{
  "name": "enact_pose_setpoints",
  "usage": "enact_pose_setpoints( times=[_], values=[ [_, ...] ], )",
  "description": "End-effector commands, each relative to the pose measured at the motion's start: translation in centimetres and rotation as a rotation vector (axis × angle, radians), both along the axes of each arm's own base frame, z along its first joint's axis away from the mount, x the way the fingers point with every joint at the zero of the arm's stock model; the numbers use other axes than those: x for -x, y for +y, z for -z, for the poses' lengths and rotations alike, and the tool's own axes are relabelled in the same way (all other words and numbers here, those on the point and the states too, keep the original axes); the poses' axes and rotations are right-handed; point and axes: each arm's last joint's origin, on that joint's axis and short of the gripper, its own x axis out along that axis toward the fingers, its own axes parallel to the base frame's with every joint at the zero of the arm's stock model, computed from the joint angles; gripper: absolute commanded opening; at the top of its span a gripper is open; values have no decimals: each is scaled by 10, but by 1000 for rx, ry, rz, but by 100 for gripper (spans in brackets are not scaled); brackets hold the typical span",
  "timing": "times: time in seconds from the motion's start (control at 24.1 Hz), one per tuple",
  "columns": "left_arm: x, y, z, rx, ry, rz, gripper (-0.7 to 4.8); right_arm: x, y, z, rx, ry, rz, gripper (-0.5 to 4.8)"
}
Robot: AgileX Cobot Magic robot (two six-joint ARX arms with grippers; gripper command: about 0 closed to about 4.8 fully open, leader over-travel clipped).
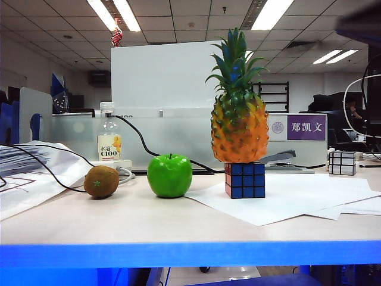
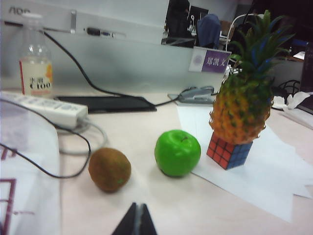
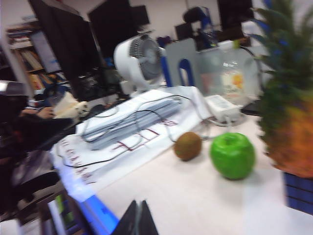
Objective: Arrange all the fruits from large to small from left to right in a row.
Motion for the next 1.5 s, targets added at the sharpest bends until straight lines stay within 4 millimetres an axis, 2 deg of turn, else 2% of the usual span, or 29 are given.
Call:
enact_pose_setpoints(
  times=[0.04,0.21,0.25,0.33,0.46,0.5,0.54,0.58,0.62,0.67,0.79,0.87,1.12,1.37,1.5],
  values=[
    [-6,-5,-4,10,43,121,-6,3,20,-18,78,-70,-59,-1],
    [-21,-15,-10,-150,34,132,-5,-7,59,-37,314,-127,1,-1],
    [-24,-17,-10,-175,8,132,1,-10,66,-39,339,-128,-6,-1],
    [-36,-20,-12,-209,-55,75,63,-23,85,-41,349,-136,-22,-1],
    [-65,-23,-8,-279,-94,16,79,-40,107,-39,352,-136,-18,-1],
    [-76,-25,-7,-304,-98,19,120,-44,113,-40,357,-132,-22,-1],
    [-92,-28,-4,-320,-81,33,187,-46,118,-41,363,-127,-29,-1],
    [-107,-32,-1,-321,-46,70,277,-48,120,-43,362,-129,-27,-1],
    [-125,-36,4,-315,1,110,407,-50,121,-46,356,-136,-22,-1],
    [-138,-38,9,-309,42,116,479,-50,122,-48,347,-142,-20,-1],
    [-172,-50,27,-320,122,157,479,-55,116,-52,353,-169,18,-1],
    [-182,-53,34,-325,147,151,479,-57,115,-52,355,-168,31,-1],
    [-199,-54,35,-376,133,5,479,-60,112,-53,352,-168,48,-1],
    [-217,-62,33,-317,154,12,479,-60,111,-55,341,-177,59,-1],
    [-224,-69,40,-318,208,33,479,-62,109,-57,341,-199,80,-1]
  ],
)
